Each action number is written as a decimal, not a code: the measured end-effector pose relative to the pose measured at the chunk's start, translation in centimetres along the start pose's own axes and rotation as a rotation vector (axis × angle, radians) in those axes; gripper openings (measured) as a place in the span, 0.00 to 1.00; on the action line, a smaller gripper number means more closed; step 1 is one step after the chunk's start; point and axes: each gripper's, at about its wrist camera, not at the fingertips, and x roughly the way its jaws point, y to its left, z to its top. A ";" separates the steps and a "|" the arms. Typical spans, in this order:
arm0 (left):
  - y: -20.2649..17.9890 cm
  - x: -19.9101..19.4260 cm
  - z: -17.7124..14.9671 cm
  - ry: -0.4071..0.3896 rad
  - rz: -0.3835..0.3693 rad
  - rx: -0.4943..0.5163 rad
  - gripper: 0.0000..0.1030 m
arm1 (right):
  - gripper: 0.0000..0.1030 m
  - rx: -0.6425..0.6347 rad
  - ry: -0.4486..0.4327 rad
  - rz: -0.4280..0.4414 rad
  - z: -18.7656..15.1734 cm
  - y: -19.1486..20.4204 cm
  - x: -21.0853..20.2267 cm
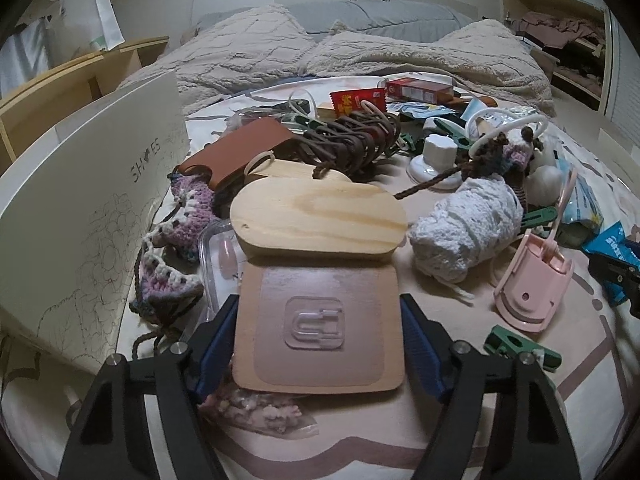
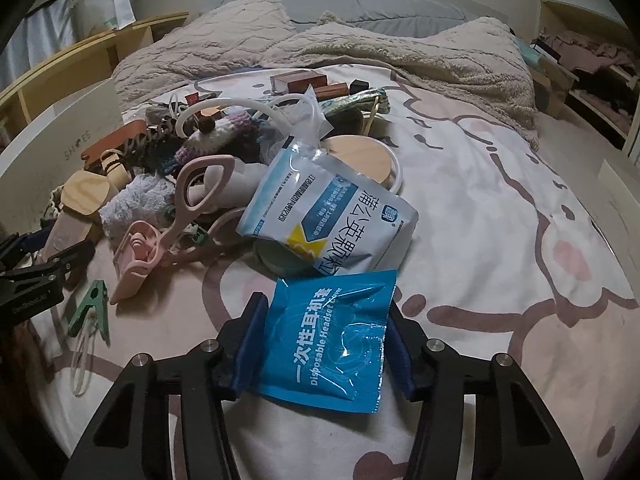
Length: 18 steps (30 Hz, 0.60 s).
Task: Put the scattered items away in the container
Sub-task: 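Close the right tool on the blue sachet while the left tool grips the tan square pad, then lift and carry the blue sachet and tan pad over the white box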
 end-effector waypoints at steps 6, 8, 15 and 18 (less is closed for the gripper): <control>0.2 -0.4 0.0 -0.008 -0.004 -0.009 0.74 | 0.53 0.005 -0.004 0.016 0.1 0.0 -0.2; 0.3 -0.7 0.1 -0.017 -0.003 -0.015 0.74 | 0.53 0.008 -0.008 0.022 0.1 0.0 -0.3; 0.9 -1.6 0.2 -0.040 -0.009 -0.040 0.74 | 0.52 -0.006 -0.042 0.036 0.4 0.2 -1.0; 1.1 -2.0 0.3 -0.052 -0.010 -0.048 0.74 | 0.52 -0.001 -0.054 0.042 0.6 0.2 -1.2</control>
